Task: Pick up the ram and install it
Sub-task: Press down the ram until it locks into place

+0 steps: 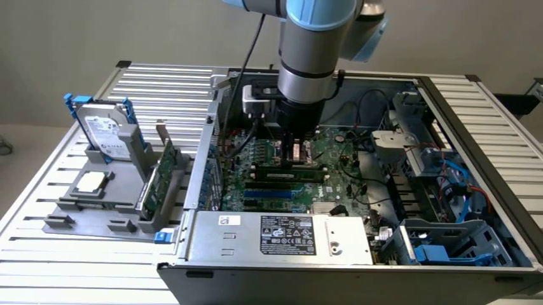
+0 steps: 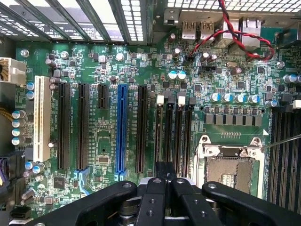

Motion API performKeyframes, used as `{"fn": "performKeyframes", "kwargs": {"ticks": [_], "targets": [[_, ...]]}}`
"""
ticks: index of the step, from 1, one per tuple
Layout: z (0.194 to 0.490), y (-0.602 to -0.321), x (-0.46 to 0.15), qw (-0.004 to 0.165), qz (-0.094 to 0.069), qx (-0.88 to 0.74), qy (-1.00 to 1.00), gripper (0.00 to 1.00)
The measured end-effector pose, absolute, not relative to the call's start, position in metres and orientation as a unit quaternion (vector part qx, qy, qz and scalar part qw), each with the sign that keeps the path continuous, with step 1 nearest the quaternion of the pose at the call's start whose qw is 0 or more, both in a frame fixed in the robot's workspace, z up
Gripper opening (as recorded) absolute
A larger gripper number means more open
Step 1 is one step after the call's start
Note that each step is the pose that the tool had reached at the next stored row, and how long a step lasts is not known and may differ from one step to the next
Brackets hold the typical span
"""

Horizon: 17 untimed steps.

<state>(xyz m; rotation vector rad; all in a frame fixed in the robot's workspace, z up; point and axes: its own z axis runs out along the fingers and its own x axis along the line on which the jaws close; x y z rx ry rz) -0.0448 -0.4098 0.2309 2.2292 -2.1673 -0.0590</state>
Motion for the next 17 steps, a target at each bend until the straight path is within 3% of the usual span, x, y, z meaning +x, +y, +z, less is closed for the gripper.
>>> {"fn": "performKeyframes", "kwargs": {"ticks": [17], "targets": [[0.2253,-0.4098,-0.0443,0.014,-0.022,0.717,-0.697,0.11]]}}
